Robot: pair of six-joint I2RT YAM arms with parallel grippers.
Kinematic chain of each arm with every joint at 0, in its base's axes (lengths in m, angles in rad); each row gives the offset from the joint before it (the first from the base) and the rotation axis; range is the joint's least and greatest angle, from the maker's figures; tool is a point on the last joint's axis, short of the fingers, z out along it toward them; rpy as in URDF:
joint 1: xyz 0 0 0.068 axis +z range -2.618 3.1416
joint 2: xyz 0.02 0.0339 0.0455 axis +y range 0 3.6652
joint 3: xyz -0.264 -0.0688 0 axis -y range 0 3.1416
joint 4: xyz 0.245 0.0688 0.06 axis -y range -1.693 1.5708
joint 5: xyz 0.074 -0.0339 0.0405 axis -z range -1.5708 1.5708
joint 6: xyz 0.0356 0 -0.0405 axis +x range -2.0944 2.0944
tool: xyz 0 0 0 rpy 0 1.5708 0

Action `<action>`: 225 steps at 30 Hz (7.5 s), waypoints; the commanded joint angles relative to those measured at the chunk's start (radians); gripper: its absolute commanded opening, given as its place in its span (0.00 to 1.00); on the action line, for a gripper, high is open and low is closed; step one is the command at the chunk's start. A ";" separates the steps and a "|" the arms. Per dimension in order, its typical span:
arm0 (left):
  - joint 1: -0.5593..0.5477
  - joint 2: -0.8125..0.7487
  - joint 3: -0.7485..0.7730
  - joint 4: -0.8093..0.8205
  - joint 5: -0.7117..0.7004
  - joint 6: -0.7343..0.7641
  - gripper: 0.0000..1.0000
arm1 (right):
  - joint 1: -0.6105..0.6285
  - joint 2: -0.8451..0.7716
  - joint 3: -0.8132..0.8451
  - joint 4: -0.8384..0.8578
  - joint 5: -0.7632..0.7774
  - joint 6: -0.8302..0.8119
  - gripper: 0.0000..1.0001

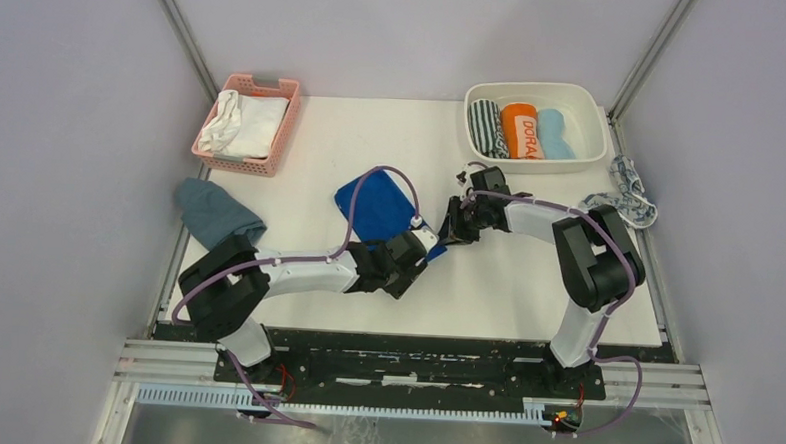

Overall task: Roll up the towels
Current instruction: Roll the towel at the center of the board.

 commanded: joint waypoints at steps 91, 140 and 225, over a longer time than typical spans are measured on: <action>0.078 -0.103 0.019 0.214 0.093 -0.089 0.51 | 0.046 -0.140 -0.025 -0.131 0.285 0.274 0.10; 0.260 0.177 0.045 0.396 0.661 -0.330 0.03 | -0.062 -0.329 -0.173 0.158 0.105 0.216 0.52; 0.461 0.242 -0.124 0.559 0.761 -0.646 0.03 | -0.107 -0.062 -0.301 0.727 -0.162 0.278 0.49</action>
